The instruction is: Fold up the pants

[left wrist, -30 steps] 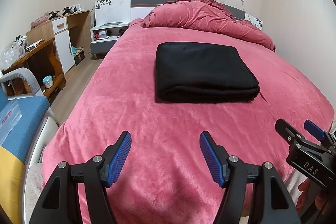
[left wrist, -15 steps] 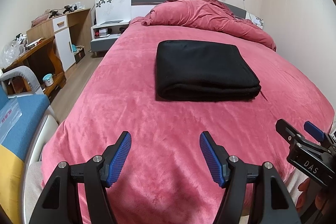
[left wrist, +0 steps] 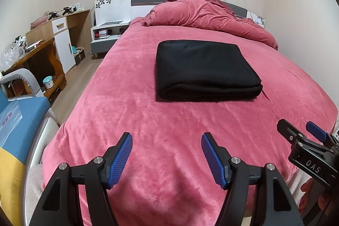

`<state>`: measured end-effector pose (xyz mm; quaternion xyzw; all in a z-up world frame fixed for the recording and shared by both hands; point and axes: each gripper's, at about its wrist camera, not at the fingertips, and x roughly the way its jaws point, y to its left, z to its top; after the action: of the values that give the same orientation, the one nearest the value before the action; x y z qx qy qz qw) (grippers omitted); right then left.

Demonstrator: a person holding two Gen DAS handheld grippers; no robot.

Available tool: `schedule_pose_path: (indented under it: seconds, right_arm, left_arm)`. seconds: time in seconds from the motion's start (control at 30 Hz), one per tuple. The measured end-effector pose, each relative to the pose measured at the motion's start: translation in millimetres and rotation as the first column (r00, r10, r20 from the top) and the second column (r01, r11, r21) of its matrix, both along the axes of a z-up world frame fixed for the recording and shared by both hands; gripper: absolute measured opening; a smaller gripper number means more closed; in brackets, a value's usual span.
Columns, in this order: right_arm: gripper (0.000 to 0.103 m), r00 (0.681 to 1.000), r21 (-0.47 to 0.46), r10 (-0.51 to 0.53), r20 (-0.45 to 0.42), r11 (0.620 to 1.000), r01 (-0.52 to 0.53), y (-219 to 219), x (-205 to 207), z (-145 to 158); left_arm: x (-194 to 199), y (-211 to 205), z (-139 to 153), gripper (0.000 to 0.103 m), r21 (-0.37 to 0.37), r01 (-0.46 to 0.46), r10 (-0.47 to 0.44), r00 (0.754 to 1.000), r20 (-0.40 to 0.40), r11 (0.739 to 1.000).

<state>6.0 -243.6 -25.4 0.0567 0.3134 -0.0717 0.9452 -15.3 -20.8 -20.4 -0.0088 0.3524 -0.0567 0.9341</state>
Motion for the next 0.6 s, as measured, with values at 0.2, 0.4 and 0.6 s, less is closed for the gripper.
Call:
schedule_pose_path:
  seconds: [0.2,0.4,0.6]
  right_arm:
    - [0.103,1.0,0.003,0.0,-0.002,1.0,0.0,-1.0,0.4,-0.8]
    - [0.103,1.0,0.003,-0.004,-0.009,1.0,0.004,0.1,0.7,-1.3]
    - [0.103,1.0,0.007,-0.004,-0.012,1.0,0.004,-0.9,0.7,-2.0]
  left_arm:
    - [1.0,0.3,-0.5,0.069,0.001,0.006,-0.006,1.0,-0.003,1.0]
    - [0.8,-1.5,-1.7,0.069,0.046,-0.011,0.011,1.0,0.008,0.999]
    - [-0.7,-2.5,-1.0,0.069,0.034,0.006,-0.007,1.0,0.011,0.999]
